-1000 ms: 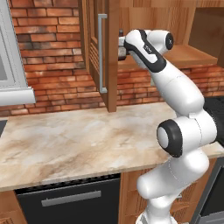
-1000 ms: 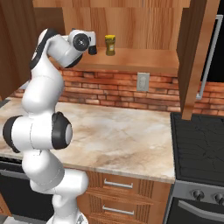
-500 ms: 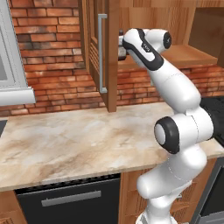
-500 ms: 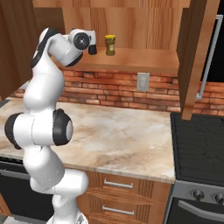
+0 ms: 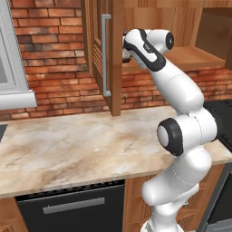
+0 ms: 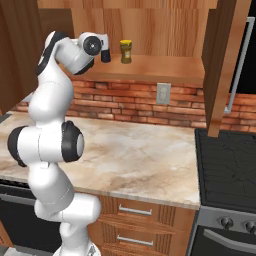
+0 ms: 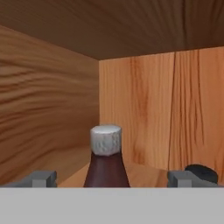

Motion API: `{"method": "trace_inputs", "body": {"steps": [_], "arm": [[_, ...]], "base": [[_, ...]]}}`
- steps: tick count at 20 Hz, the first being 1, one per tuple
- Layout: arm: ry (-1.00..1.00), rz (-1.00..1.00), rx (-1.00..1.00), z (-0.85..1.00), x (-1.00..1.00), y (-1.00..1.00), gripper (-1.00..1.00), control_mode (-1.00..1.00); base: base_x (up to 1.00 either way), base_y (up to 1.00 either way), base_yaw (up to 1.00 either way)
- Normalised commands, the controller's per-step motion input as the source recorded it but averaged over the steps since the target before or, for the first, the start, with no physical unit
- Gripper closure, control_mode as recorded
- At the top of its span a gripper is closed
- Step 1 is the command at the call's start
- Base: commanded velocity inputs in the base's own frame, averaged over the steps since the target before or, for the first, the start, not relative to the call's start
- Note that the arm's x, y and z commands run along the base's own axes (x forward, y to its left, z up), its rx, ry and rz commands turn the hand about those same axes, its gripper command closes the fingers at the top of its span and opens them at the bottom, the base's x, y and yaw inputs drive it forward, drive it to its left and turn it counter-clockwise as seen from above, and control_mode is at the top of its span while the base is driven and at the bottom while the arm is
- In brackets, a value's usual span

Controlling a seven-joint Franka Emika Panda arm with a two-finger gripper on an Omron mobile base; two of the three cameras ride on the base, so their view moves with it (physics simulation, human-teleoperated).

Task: Collect the turmeric, ketchup, and shaker from the cabinet and place them next to the stove.

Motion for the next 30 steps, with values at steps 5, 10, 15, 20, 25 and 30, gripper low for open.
{"method": "trace_inputs", "body": {"steps": [5, 10, 15, 20, 25, 30], "arm": [[0.0, 0.0, 0.0, 0.0, 0.08, 0.14, -1.0, -1.0], [0.01, 0.0, 0.0, 0.0, 0.06, 0.1, 1.0, -1.0], [0.01, 0.0, 0.0, 0.0, 0.03, 0.0, 1.0, -1.0], [0.0, 0.0, 0.0, 0.0, 0.0, 0.0, 1.0, -1.0], [-0.05, 0.0, 0.0, 0.0, -0.14, 0.0, 1.0, -1.0], [-0.07, 0.0, 0.0, 0.0, -0.45, 0.0, 1.0, -1.0]], "base": [[0.0, 0.0, 0.0], [0.0, 0.0, 0.0], [0.0, 0.0, 0.0], [0.0, 0.0, 0.0], [0.0, 0.0, 0.0], [0.0, 0.0, 0.0]]}}
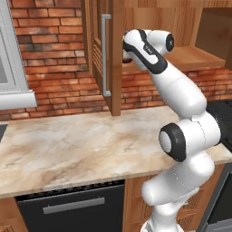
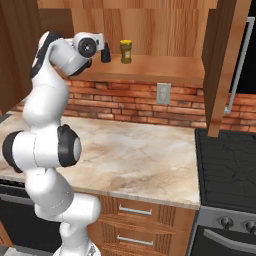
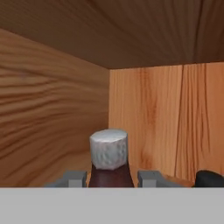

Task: Collect the turmeric, ketchup, and shaker from the cabinet and place them next to the stove.

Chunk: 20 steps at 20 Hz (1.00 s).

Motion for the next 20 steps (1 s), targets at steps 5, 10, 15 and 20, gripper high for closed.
{"method": "trace_inputs", "body": {"steps": [5, 10, 15, 20], "arm": [[-0.06, -0.02, 0.0, -0.06, -0.65, -0.07, 1.0, -1.0], [-0.02, -0.02, 0.0, -0.12, -0.76, -0.08, 1.0, -1.0], [0.0, 0.0, 0.02, -0.21, -0.85, -0.21, 1.0, -1.0], [0.0, 0.0, 0.02, -0.08, -0.71, -0.34, 1.0, -1.0]], "base": [[0.0, 0.0, 0.0], [0.0, 0.0, 0.0], [0.0, 0.0, 0.0], [0.0, 0.0, 0.0]]}}
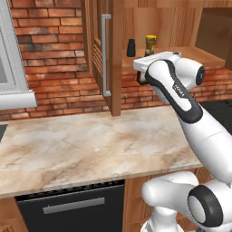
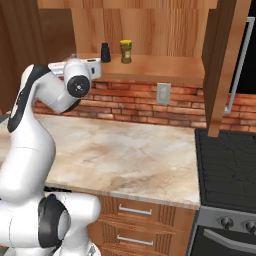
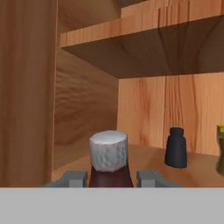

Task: Collect the turmeric, ketchup, and shaker from the cabinet and place them next to the stove.

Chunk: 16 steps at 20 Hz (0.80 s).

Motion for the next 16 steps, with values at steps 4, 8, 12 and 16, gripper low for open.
{"method": "trace_inputs", "body": {"steps": [4, 8, 12, 16], "arm": [[0.02, 0.0, 0.02, 0.0, -0.48, -0.43, 1.0, -1.0], [0.05, 0.0, 0.03, -0.11, -0.41, -0.58, 1.0, -1.0], [0.12, 0.0, 0.03, -0.4, -0.33, -0.69, 1.0, -1.0], [0.12, 0.0, 0.01, -0.51, -0.26, -0.75, 1.0, -1.0]], "base": [[0.0, 0.0, 0.0], [0.0, 0.0, 0.0], [0.0, 0.0, 0.0], [0.0, 0.0, 0.0]]}}
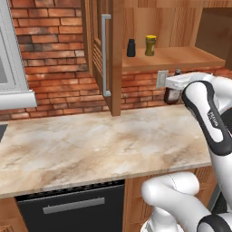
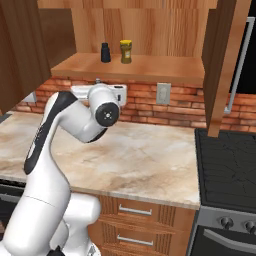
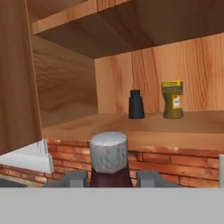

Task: Collect the turmeric, ketchup, and shaker from the cabinet and place them next to the stove.

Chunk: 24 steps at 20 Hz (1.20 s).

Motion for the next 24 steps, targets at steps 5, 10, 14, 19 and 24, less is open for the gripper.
{"method": "trace_inputs", "body": {"steps": [5, 10, 14, 19, 24], "arm": [[0.08, 0.0, 0.01, -0.66, -0.2, -0.82, 1.0, -1.0], [-0.01, 0.05, 0.0, -0.61, -0.07, -0.74, 1.0, -1.0], [-0.04, 0.06, -0.04, -0.54, 0.03, -0.42, 1.0, -1.0], [-0.01, 0.08, -0.02, -0.38, 0.35, -0.4, 1.0, -1.0], [-0.02, 0.1, 0.0, -0.34, 0.36, -0.54, 1.0, -1.0]], "base": [[0.0, 0.0, 0.0], [0.0, 0.0, 0.0], [0.0, 0.0, 0.0], [0.0, 0.0, 0.0], [0.0, 0.0, 0.0]]}}
